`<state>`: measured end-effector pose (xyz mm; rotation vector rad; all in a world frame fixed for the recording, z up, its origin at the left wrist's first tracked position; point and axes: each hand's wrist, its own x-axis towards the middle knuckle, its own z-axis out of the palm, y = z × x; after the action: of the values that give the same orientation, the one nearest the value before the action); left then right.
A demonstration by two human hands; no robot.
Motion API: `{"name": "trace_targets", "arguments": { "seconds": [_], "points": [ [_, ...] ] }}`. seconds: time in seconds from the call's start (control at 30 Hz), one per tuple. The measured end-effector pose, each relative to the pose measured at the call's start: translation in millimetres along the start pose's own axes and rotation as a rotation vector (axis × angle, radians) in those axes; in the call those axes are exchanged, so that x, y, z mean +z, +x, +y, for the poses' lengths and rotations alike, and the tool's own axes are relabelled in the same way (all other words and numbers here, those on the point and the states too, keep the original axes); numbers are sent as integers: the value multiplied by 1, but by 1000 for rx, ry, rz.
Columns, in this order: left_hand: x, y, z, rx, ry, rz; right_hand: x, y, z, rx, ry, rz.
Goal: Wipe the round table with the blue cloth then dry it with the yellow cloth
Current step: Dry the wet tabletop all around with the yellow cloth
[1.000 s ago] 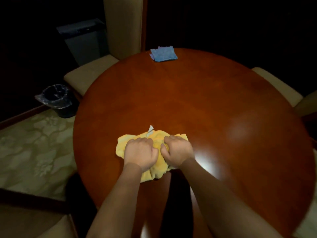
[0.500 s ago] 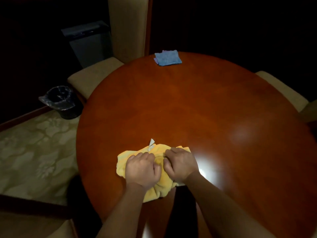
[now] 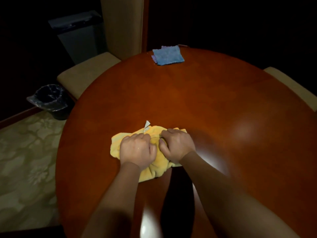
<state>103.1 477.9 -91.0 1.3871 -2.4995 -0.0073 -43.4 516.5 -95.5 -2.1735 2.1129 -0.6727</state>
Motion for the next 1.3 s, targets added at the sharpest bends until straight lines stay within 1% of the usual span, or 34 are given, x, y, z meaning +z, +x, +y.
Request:
{"name": "trace_targets", "arguments": {
  "seconds": [0.27,0.47,0.53,0.8,0.97,1.13,1.2,1.3],
  "points": [
    [16,73,-19,9,71,4,14,72,29,16,-41,-22],
    [16,81,-17,-16,76,21,12,80,32,27,-71,-80],
    [12,72,-12,-17,96,24,9,70,29,38,-85,-85],
    [-19,-25,7,-26,99,-128,-9,-19,-14,31,4,-170],
    [-43,-94,13,9,84,-230,-19,-81,-51,-6,-15,-197],
    [-59,-137,20,42,96,-302,-30,-125,-78,27,-17,-243],
    [-61,-145,22,35,84,-308,-30,-133,-83,57,-28,-244],
    [-61,-143,20,31,65,-292,-27,-134,-83,62,-65,-178]
  ]
}}
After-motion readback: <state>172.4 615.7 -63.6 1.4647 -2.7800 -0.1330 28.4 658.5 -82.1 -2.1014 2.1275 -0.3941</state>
